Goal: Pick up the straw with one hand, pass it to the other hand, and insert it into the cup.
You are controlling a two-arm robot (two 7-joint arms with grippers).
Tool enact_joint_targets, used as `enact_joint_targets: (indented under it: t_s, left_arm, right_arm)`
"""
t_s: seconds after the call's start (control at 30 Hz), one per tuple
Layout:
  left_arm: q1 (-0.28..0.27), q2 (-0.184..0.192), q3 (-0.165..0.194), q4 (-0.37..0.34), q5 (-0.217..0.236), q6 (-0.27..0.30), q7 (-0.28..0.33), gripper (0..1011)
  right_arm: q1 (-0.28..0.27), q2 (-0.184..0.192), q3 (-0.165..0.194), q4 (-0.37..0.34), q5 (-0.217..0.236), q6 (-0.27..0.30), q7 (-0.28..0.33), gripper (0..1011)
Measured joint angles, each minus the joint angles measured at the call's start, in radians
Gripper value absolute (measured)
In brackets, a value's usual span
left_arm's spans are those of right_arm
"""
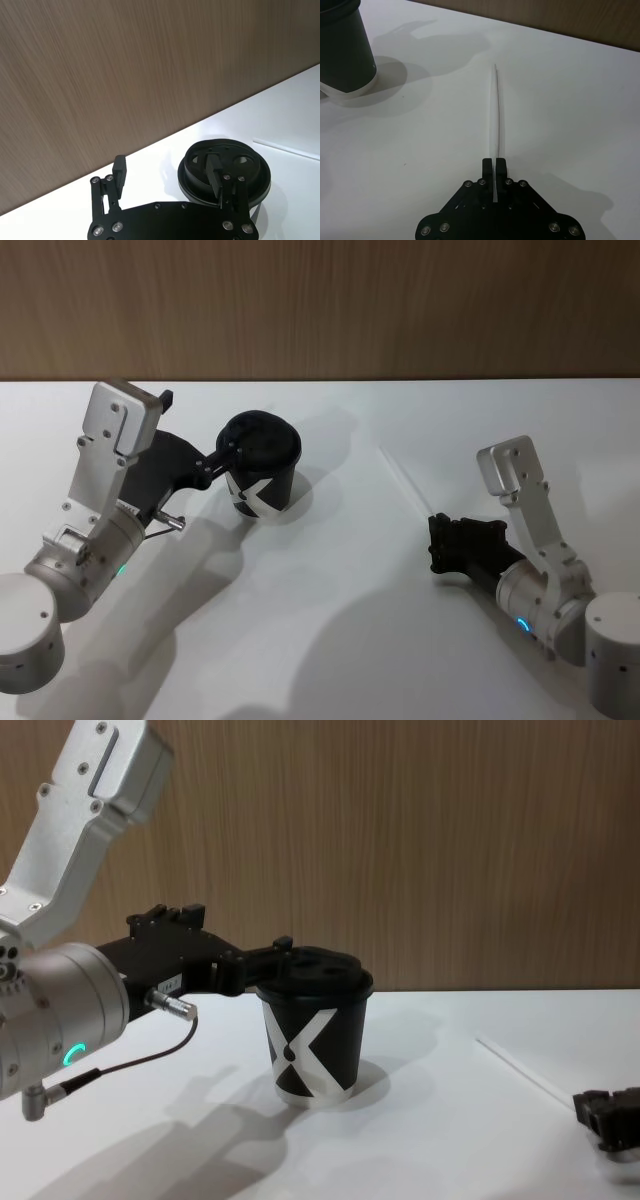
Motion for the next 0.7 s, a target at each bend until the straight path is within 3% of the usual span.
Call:
enact_joint_targets:
  t_s: [0.33, 0.7]
  left_arm:
    - [0.0, 0.0, 0.0, 0.0, 0.0, 0.0, 0.0, 1000]
    - [0.0, 0.0, 0.0, 0.0, 0.0, 0.0, 0.0, 1000]
  right_arm:
    - [0.0, -0.004, -0.001, -0.002, -0.008, -0.002, 0.008, 0]
    - [-0.006, -0.017, 0.021, -0.016, -0.01, -0.087, 0.016, 0]
